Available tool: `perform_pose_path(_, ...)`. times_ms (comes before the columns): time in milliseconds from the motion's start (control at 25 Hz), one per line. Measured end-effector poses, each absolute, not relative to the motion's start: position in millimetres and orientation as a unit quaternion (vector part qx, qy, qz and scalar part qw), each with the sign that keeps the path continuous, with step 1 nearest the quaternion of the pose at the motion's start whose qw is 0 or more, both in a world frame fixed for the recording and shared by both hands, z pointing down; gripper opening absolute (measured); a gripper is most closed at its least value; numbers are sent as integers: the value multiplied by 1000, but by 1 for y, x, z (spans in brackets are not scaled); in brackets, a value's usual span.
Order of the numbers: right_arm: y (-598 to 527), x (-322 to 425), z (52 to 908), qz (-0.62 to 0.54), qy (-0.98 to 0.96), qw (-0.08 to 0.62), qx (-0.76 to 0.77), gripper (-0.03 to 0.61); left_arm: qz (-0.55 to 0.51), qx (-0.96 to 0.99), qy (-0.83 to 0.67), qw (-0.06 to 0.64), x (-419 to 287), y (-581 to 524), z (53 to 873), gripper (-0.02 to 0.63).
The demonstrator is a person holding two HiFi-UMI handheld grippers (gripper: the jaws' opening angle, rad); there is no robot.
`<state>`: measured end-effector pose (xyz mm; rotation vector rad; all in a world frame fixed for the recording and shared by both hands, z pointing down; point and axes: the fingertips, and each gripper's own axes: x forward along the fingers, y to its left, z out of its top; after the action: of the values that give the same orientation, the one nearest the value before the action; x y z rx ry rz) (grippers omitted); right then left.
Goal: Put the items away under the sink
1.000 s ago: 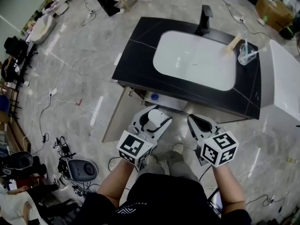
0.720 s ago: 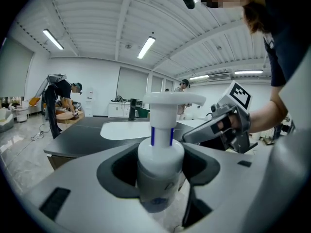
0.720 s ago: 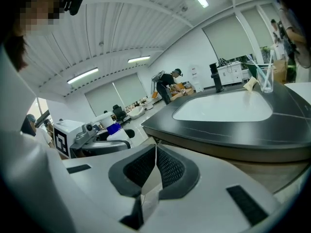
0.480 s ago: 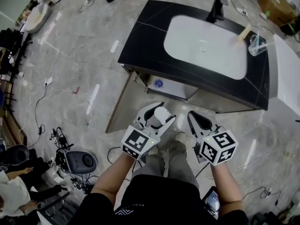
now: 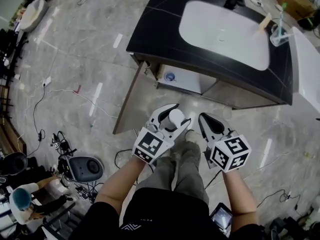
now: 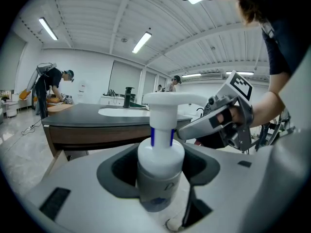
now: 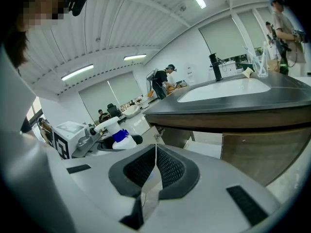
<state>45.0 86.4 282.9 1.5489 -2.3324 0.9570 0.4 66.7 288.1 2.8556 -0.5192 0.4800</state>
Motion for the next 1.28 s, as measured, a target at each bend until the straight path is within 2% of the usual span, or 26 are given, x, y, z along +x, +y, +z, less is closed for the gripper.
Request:
perform_pose_path(400,82,45,356,309,-799,124,501,35,153,963,-191,114,5,59,371,242)
perform_pose_path(1280,61,40,517,327,-795,138,492,35,185,944,-224,153,-12,61,543,242)
